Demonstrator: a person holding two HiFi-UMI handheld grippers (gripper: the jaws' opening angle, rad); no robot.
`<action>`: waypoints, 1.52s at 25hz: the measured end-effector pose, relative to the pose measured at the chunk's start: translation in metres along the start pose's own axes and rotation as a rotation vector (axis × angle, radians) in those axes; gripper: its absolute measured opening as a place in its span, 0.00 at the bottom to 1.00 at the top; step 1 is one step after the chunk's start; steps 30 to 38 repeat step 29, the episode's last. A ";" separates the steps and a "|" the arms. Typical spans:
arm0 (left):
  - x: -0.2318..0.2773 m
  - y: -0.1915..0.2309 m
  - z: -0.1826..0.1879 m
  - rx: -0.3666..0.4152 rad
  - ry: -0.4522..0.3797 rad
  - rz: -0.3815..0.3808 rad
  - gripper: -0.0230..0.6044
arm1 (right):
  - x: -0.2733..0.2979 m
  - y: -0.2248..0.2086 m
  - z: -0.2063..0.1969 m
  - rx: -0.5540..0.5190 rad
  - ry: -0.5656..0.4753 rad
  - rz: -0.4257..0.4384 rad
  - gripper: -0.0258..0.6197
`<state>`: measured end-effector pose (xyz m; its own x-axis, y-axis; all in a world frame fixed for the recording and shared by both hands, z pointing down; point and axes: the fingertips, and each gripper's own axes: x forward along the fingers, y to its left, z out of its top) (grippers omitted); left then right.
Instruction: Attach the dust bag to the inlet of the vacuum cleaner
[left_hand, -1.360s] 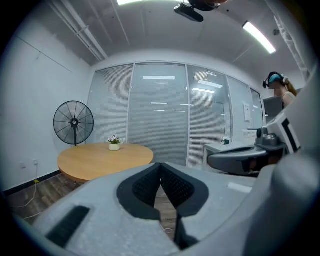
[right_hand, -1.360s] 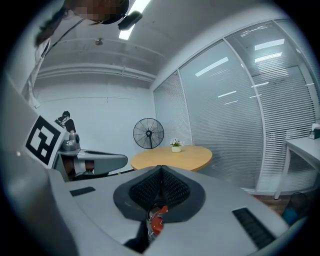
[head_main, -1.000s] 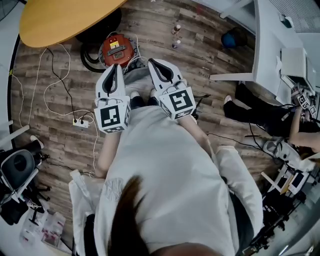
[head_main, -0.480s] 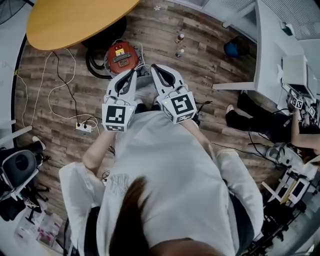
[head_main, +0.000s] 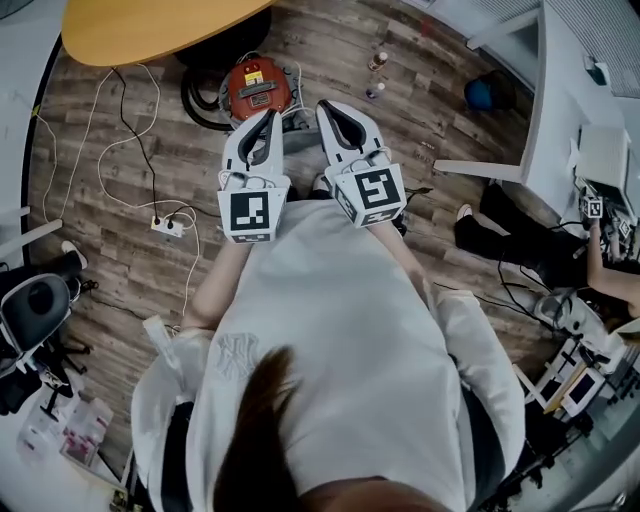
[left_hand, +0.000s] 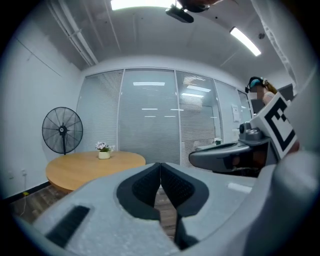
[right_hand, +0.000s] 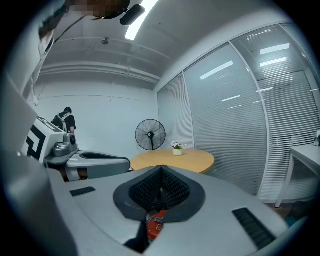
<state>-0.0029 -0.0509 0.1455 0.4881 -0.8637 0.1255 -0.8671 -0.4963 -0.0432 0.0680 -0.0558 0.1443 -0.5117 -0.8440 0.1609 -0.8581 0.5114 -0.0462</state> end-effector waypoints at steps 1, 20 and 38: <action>0.000 0.003 0.001 0.009 -0.006 0.014 0.06 | 0.001 0.000 -0.001 0.001 0.003 0.000 0.05; 0.006 0.014 -0.006 -0.038 0.022 0.001 0.06 | 0.022 -0.002 -0.011 0.004 0.050 -0.011 0.04; -0.001 0.008 -0.011 -0.052 0.026 0.004 0.07 | 0.021 0.018 -0.017 -0.040 0.073 0.033 0.04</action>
